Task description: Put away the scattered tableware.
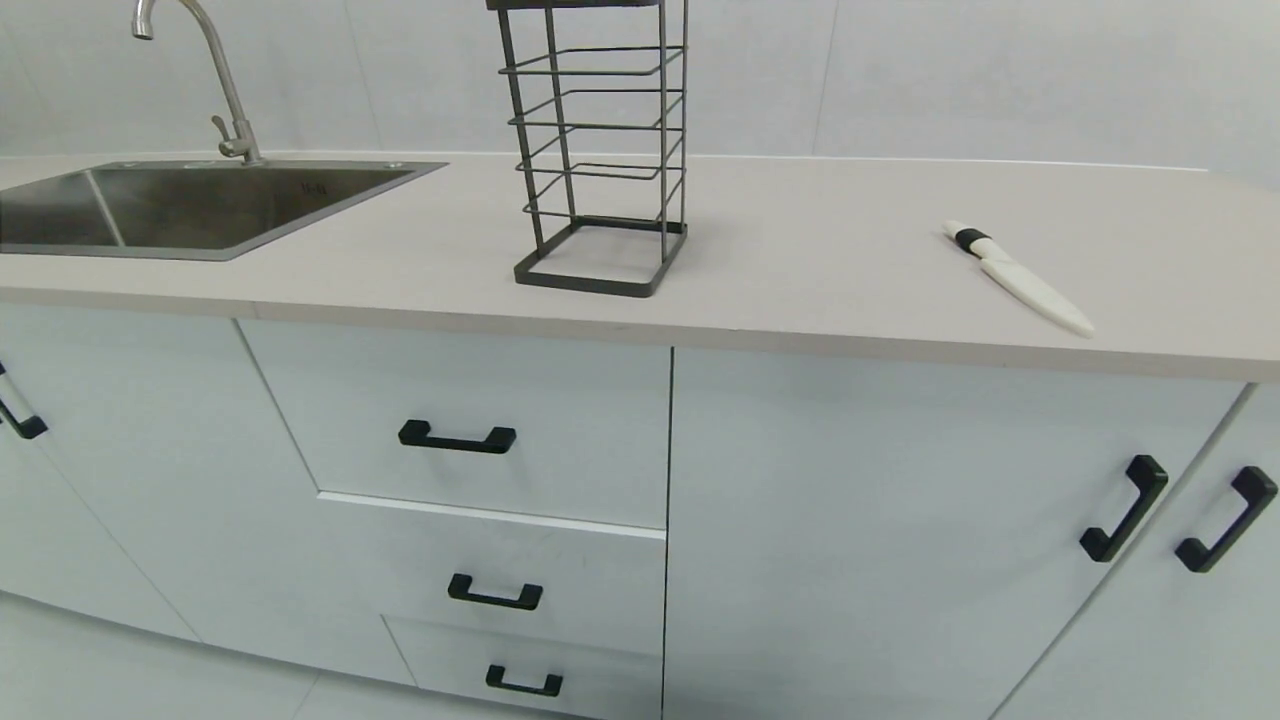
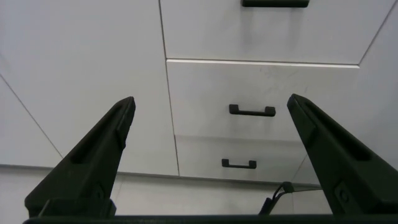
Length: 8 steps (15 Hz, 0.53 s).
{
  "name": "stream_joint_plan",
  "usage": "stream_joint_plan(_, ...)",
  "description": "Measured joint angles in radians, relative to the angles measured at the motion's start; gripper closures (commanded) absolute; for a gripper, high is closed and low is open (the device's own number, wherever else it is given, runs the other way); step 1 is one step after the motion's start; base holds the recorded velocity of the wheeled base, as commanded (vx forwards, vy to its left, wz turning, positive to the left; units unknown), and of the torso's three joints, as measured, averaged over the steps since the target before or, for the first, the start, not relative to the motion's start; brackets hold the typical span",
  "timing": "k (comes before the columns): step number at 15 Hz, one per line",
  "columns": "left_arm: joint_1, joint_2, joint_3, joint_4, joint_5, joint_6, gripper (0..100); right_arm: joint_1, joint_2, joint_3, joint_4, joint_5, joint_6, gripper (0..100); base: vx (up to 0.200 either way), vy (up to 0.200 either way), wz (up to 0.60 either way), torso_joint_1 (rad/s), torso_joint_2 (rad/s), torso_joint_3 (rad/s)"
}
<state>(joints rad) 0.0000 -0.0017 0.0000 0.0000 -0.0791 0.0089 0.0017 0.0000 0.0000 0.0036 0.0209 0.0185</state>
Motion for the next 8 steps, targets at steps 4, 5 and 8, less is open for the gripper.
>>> stream_joint_plan(4, 0.000, 0.000, 0.000, 0.000, 0.000, -0.001, 0, 0.000, 0.000, 0.000, 0.000, 0.000, 0.000, 0, 0.000, 0.000, -0.30, -0.001, 0.00, 0.001)
stream_joint_plan(5, 0.000, 0.000, 0.000, 0.000, 0.000, -0.001, 0, 0.000, 0.000, 0.000, 0.001, 0.000, 0.000, 0, 0.000, 0.000, -0.60, -0.002, 0.01, 0.002)
stream_joint_plan(8, 0.000, 0.000, 0.000, 0.001, -0.001, -0.001, 0, 0.000, 0.000, 0.000, 0.001, 0.000, 0.000, 0, 0.000, 0.000, 0.00, 0.000, 0.00, 0.000)
